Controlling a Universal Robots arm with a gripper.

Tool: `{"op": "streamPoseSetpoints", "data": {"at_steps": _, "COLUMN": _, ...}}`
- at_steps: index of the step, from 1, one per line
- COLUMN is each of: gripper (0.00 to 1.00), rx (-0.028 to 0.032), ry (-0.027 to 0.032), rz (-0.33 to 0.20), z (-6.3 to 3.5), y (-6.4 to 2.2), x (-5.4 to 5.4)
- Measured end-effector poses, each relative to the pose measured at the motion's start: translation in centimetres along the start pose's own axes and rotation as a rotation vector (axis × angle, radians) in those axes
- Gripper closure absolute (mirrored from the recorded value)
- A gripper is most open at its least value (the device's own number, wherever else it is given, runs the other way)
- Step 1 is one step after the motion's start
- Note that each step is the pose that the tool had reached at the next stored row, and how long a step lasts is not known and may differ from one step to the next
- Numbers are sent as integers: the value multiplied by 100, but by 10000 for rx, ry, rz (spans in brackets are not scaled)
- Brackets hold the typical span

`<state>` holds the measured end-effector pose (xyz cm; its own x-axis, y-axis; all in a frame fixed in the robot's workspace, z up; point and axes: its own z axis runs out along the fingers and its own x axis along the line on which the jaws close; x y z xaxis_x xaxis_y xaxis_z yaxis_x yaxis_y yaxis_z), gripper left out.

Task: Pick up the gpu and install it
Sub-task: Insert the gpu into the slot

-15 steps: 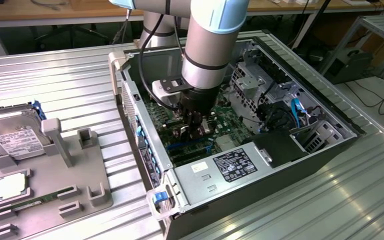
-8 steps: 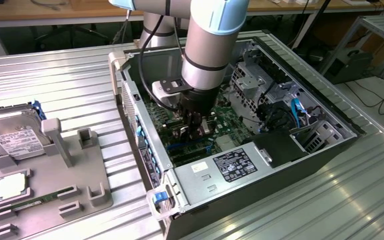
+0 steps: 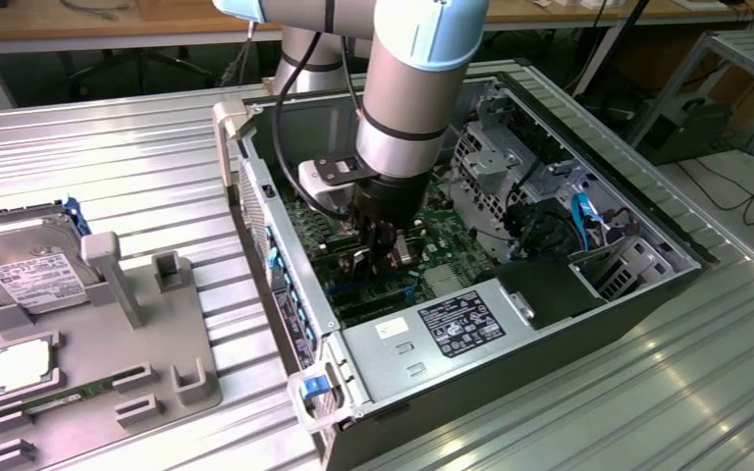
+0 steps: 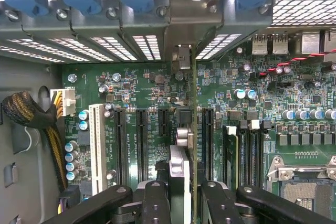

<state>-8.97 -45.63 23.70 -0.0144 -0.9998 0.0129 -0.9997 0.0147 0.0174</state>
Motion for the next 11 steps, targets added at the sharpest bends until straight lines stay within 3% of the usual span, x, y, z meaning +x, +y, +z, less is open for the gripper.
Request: {"op": "streamPoseSetpoints", "data": {"at_steps": 11, "gripper": 72, "rx": -34, "ry": -36, "rz": -1, "z": -39, "y": 0, "x": 0}}
